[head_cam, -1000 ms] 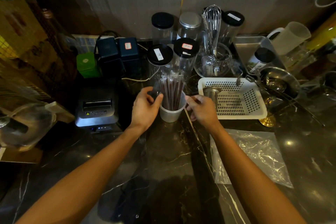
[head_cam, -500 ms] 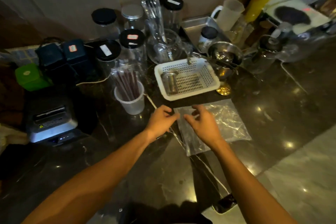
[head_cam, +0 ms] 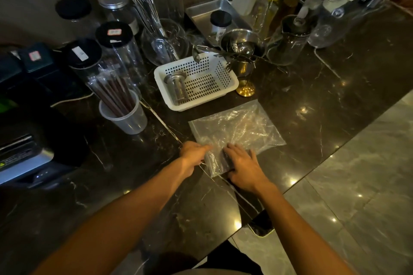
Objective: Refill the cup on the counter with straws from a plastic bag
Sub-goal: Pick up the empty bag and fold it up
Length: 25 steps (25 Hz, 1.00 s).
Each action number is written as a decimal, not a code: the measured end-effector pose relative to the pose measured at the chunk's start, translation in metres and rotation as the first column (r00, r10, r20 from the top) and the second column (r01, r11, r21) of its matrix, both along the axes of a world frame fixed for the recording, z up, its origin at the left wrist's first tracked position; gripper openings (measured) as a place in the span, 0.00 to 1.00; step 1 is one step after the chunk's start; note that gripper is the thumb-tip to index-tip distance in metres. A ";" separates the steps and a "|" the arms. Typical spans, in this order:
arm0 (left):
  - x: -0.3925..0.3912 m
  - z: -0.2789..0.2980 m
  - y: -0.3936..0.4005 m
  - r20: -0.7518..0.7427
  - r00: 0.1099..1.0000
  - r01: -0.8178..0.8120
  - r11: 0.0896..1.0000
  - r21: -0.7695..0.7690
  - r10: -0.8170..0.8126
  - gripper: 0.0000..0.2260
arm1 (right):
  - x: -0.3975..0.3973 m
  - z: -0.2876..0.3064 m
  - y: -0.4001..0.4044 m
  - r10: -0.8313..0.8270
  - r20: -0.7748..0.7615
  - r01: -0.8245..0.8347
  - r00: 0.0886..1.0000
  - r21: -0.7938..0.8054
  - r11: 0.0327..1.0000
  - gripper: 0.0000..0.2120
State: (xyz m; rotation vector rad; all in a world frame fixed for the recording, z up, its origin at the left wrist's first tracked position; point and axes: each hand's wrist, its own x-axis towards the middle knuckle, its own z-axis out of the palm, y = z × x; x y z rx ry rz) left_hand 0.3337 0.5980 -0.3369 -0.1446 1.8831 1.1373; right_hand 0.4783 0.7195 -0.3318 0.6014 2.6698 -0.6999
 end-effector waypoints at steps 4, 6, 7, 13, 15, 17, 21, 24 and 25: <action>0.001 0.017 0.000 0.115 0.993 -0.051 0.985 0.165 0.032 0.05 | 0.003 -0.006 -0.001 0.005 -0.063 0.000 0.998 0.079 0.997 0.39; -0.002 0.028 -0.004 0.124 0.991 -0.067 0.974 0.218 0.040 0.06 | 0.001 -0.003 -0.002 0.028 -0.137 -0.011 0.990 0.128 0.992 0.34; -0.005 0.035 -0.006 0.131 0.990 -0.087 0.968 0.236 0.057 0.07 | -0.001 -0.001 -0.002 0.036 -0.181 -0.011 0.983 0.138 0.990 0.31; -0.028 0.078 -0.026 0.084 0.987 -0.157 0.927 0.339 0.136 0.13 | -0.022 0.016 -0.006 0.035 -0.430 0.034 0.902 0.151 0.988 0.19; -0.036 0.088 -0.037 -0.101 0.975 -0.153 0.929 0.338 0.197 0.15 | -0.029 0.035 -0.008 -0.092 -0.504 0.102 0.859 -0.008 0.995 0.13; -0.044 0.091 -0.052 -0.271 0.904 -0.217 0.900 0.377 0.331 0.12 | -0.037 0.058 -0.008 -0.225 -0.516 0.131 0.827 -0.212 0.968 0.09; -0.057 0.090 -0.080 -0.233 0.836 -0.311 0.779 0.544 0.496 0.07 | -0.050 0.107 -0.011 -0.402 -0.492 0.079 0.772 -0.554 0.829 0.07; -0.055 0.096 -0.097 -0.221 0.905 -0.143 0.752 0.644 0.362 0.15 | -0.058 0.126 -0.017 -0.506 -0.443 0.041 0.740 -0.721 0.692 0.11; -0.053 0.099 -0.102 -0.261 0.906 -0.092 0.758 0.645 0.332 0.15 | -0.062 0.129 -0.020 -0.545 -0.402 0.041 0.736 -0.776 0.629 0.12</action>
